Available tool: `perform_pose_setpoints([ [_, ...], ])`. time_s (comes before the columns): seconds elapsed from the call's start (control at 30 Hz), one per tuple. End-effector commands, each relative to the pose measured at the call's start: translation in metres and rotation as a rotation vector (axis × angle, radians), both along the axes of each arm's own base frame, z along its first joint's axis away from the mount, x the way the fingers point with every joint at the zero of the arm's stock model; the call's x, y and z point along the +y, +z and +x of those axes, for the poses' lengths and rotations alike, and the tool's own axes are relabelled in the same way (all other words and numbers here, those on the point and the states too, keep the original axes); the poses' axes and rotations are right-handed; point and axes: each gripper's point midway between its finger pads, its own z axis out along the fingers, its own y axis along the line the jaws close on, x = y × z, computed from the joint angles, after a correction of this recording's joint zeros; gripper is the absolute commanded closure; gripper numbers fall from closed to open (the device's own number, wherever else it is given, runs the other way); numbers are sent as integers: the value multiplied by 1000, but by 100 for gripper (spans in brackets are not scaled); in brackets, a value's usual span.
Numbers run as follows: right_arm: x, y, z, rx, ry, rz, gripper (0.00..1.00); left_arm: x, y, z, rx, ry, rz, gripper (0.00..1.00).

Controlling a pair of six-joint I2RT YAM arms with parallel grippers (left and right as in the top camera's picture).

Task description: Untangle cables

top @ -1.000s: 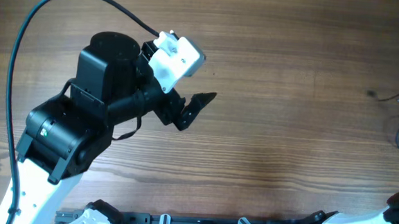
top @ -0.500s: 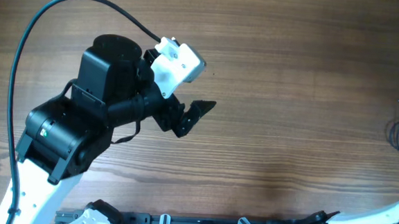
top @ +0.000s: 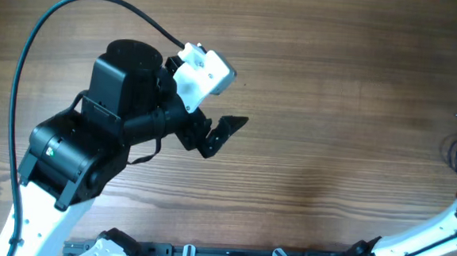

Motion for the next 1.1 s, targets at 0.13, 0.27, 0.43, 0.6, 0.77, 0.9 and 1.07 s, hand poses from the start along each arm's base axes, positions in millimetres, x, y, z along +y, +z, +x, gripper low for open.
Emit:
perform_pose_setpoints([
  [0.13,214,5,93,-350,1193,-157,1,32,5,23,27,300,-22,0],
  [0.27,303,66,82,-460,1438,-313,0,48,41,-3,-32,341,-145,0],
  [0.43,327,216,-1,-743,1362,-536,0,98,81,-48,-118,496,-302,0],
  [0.6,313,293,-121,-931,1289,-735,0,121,89,-89,-158,494,-355,0],
  [0.77,285,342,-237,-1146,1023,-991,0,144,94,-125,-207,501,-411,0],
  [0.9,275,319,-300,-1147,958,-1010,0,168,86,-151,-237,544,-417,0],
  [1.07,261,328,-342,-1255,817,-1135,0,175,78,-163,-230,545,-410,0],
])
